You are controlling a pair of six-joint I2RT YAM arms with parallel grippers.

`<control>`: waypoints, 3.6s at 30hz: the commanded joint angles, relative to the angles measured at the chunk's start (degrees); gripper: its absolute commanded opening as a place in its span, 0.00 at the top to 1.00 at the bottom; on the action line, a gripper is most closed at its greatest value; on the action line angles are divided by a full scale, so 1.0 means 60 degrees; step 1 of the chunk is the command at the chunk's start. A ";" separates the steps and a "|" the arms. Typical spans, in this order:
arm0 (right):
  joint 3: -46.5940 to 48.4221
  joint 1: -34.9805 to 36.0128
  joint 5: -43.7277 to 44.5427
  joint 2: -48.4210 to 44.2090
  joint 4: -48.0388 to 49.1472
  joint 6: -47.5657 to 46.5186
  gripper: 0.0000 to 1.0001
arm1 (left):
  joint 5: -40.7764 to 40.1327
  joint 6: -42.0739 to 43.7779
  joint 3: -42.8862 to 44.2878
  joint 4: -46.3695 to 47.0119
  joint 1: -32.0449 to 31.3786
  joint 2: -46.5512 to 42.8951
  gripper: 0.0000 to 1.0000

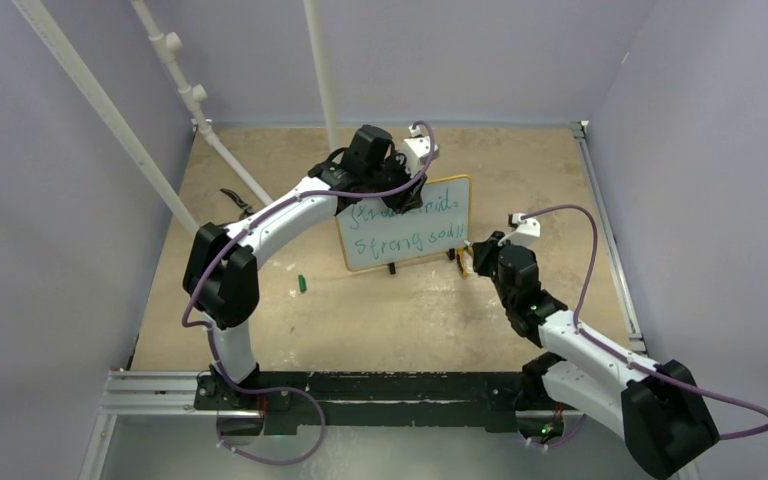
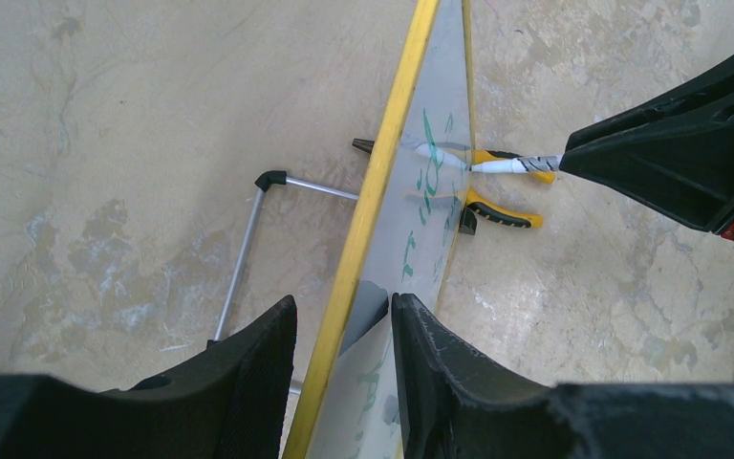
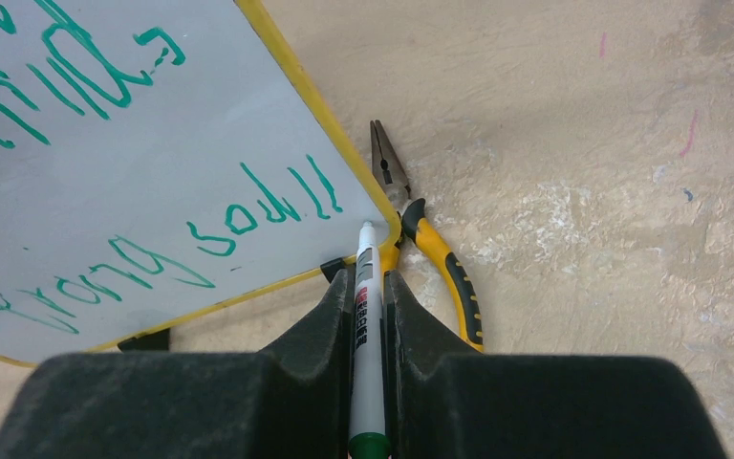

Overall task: Write a sentence on the whiteboard
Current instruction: Write a sentence on the whiteboard, then close the whiteboard marker at the center of the board.

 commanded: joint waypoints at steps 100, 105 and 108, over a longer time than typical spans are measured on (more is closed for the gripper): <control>-0.0007 0.0019 -0.5868 -0.4893 -0.0469 0.0176 1.00 | -0.7031 -0.7894 -1.0109 0.1082 0.1613 -0.5001 1.00; 0.0308 0.0017 -0.5921 -0.4723 -0.1080 0.0092 1.00 | -0.7330 -0.7920 -1.0157 0.0726 0.1613 -0.5909 1.00; 0.0556 0.0007 -0.6144 -0.4689 -0.1465 0.0026 1.00 | -0.7483 -0.7843 -0.9880 0.0318 0.1613 -0.7107 1.00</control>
